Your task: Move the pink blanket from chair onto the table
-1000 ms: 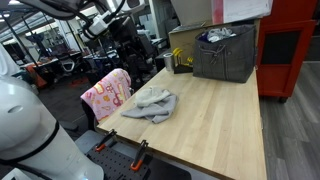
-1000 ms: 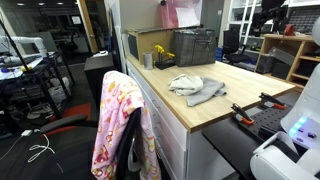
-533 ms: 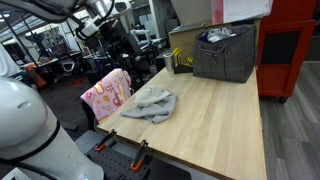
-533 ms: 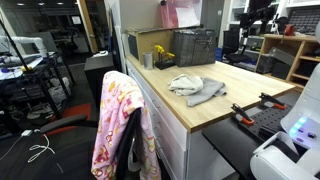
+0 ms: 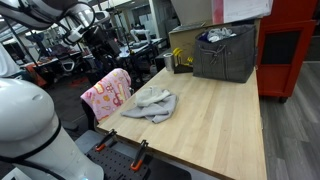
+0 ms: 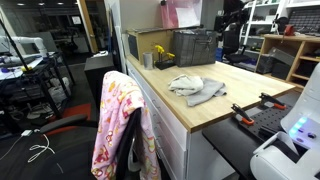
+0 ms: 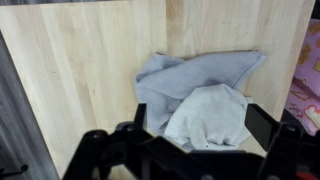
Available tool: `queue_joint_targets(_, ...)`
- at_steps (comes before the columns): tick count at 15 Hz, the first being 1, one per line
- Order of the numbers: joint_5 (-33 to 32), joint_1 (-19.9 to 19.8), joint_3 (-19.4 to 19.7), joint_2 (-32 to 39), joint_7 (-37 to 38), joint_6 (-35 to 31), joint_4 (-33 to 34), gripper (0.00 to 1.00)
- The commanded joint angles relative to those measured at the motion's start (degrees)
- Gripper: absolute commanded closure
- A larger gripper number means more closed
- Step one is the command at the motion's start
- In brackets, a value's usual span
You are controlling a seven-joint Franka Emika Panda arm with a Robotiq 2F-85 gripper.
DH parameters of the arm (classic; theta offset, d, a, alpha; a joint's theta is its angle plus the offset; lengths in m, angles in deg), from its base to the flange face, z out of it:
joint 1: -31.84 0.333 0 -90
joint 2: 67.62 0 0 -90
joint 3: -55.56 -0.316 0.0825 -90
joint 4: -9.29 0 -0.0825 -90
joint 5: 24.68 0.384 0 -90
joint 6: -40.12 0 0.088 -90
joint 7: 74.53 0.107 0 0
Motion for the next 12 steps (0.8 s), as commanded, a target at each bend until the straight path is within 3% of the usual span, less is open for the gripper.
queue_joint_targets(1,2.3,2.2,-3.5,9.6,4.3,-2.2,6.7,0.00)
queue_joint_targets(6,2.1,4.1,-6.7,21.4,6.8,-2.9,16.9,0.00)
queue_joint_targets(12,1.7,7.4,-7.4,33.5,6.9,-2.2,28.1,0.00)
